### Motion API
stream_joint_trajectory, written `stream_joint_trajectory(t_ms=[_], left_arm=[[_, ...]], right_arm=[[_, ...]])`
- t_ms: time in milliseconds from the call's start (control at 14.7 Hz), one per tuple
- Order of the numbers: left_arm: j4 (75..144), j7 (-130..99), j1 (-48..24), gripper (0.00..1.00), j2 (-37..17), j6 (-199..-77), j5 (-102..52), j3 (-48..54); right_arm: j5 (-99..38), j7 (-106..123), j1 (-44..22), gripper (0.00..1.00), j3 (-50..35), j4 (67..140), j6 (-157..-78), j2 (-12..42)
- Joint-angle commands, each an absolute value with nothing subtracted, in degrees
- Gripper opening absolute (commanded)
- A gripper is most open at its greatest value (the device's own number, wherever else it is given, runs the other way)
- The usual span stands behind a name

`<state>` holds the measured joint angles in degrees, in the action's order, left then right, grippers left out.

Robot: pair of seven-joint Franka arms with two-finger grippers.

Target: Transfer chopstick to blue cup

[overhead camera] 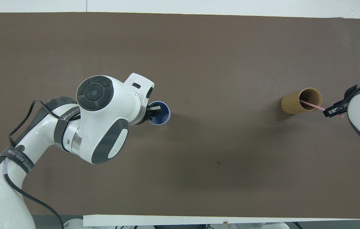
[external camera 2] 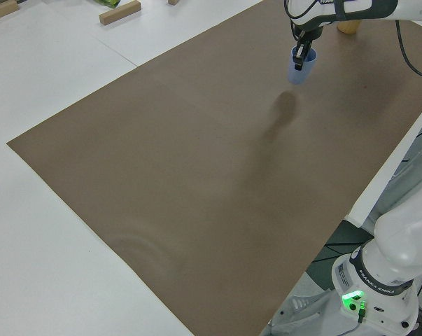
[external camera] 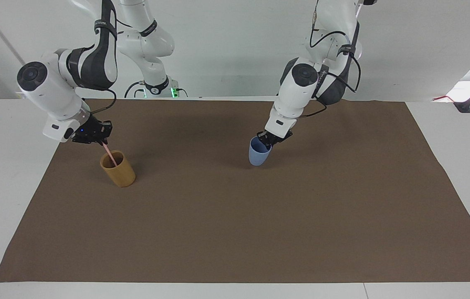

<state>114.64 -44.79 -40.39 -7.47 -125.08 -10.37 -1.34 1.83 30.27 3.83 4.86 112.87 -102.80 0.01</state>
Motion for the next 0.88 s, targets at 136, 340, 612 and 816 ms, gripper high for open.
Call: stream_joint_trajectory(t_ms=[136,340,612,816], left_arm=[[114.96,-48.16,-41.13,0.66,-9.76,-129.46,-11.34,-2.37],[114.87,-48.25,-41.05,1.0,-9.49,-129.02,-11.34,-2.46],[108.75,-48.34,-37.99,1.0,-7.12,-119.84,-11.34,-3.08],[105.12,-45.72,-33.43,1.0,-4.32,-108.83,-9.94,-3.6]], right_arm=[[2.73,30.94,1.68,0.0,4.48,89.0,-82.05,4.91],[2.38,28.49,-2.36,0.0,4.39,78.07,-71.14,5.27],[-1.21,12.28,-9.91,0.0,3.43,73.39,-65.92,5.45],[-9.03,-8.55,-15.98,0.0,3.34,74.52,-69.77,5.45]])
